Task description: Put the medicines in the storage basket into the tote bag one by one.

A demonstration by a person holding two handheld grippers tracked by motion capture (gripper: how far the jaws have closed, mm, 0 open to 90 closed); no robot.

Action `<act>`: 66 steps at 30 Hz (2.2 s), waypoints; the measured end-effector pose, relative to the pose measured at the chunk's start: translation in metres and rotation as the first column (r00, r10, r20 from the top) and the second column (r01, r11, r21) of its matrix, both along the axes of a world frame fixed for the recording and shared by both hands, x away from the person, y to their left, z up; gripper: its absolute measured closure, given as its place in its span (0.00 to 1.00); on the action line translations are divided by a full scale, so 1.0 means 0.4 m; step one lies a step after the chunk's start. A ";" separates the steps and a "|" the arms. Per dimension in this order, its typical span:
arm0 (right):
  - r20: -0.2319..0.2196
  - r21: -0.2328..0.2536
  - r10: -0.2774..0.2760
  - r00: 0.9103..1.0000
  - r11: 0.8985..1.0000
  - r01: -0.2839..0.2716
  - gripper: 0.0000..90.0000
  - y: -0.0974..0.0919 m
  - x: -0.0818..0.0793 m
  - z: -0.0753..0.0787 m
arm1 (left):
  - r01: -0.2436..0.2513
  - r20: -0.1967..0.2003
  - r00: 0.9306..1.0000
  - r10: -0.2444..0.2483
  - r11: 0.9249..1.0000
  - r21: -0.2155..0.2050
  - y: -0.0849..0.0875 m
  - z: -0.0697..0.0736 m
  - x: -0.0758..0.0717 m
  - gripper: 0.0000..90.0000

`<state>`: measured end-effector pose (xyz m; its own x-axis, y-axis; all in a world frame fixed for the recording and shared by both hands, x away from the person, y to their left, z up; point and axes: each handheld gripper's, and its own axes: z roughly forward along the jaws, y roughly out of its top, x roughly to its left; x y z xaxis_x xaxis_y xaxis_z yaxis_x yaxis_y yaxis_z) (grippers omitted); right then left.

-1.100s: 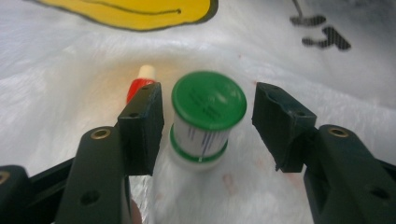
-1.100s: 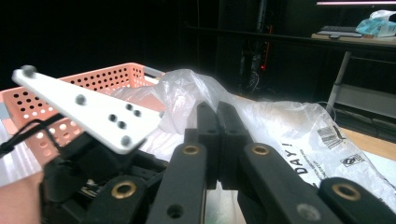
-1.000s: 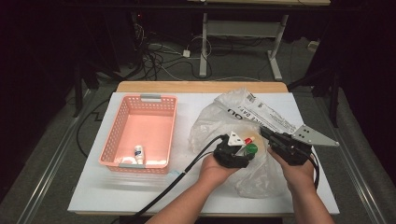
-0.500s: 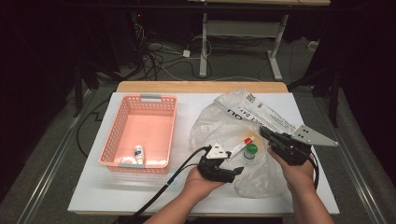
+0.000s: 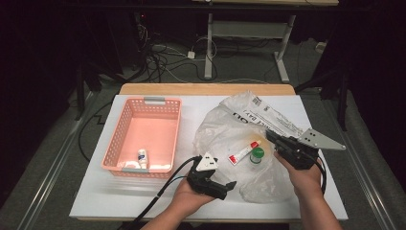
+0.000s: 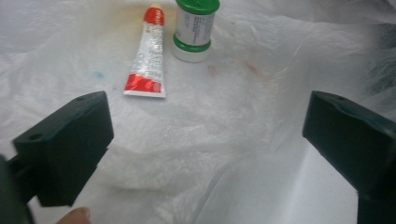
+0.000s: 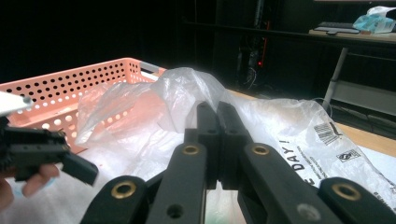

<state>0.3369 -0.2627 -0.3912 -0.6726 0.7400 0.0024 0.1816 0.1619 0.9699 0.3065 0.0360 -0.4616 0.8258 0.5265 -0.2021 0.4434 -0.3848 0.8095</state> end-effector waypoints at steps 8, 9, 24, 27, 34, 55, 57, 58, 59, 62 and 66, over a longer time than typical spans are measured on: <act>-0.005 0.000 -0.003 1.000 1.000 0.003 1.00 0.002 -0.002 -0.001 | -0.028 0.004 1.000 0.028 1.000 -0.010 0.067 0.032 -0.031 0.00; -0.004 0.000 -0.002 1.000 1.000 0.002 1.00 0.002 -0.002 -0.001 | -0.032 0.007 0.999 0.032 0.999 -0.007 0.076 0.036 -0.034 0.00; -0.001 0.012 -0.003 1.000 1.000 0.003 1.00 -0.004 -0.003 0.003 | -0.073 0.047 0.996 0.072 0.997 0.009 0.183 0.092 -0.069 0.00; -0.002 0.015 -0.003 1.000 1.000 0.003 1.00 -0.006 -0.001 0.002 | -0.118 0.049 0.992 0.118 0.993 -0.002 0.210 0.099 -0.063 0.00; 0.009 0.015 0.002 1.000 1.000 -0.002 1.00 -0.005 -0.004 0.008 | -0.236 0.083 0.968 0.235 0.972 0.003 0.296 0.114 -0.035 0.00; 0.005 0.013 0.000 1.000 1.000 0.000 1.00 -0.006 -0.004 0.007 | -0.444 0.044 0.896 0.442 0.892 0.081 0.487 0.099 0.017 0.00; 0.011 0.018 -0.001 1.000 1.000 0.001 1.00 -0.008 -0.004 0.010 | -0.460 0.046 0.888 0.457 0.884 0.083 0.502 0.099 0.018 0.00; 0.012 0.018 -0.002 1.000 1.000 0.001 1.00 -0.009 -0.005 0.011 | -0.465 0.045 0.885 0.463 0.881 0.082 0.510 0.098 0.018 0.00; 0.014 0.017 -0.002 1.000 1.000 0.002 1.00 -0.009 -0.005 0.011 | -0.472 0.049 0.882 0.469 0.878 0.084 0.518 0.096 0.019 0.00; 0.013 0.016 -0.003 1.000 1.000 0.003 1.00 -0.009 -0.004 0.011 | -0.491 0.045 0.871 0.489 0.867 0.091 0.542 0.088 0.020 0.00; 0.013 0.015 -0.003 1.000 1.000 0.003 1.00 -0.007 -0.005 0.012 | -0.503 0.027 0.864 0.502 0.860 0.084 0.560 0.083 0.021 0.00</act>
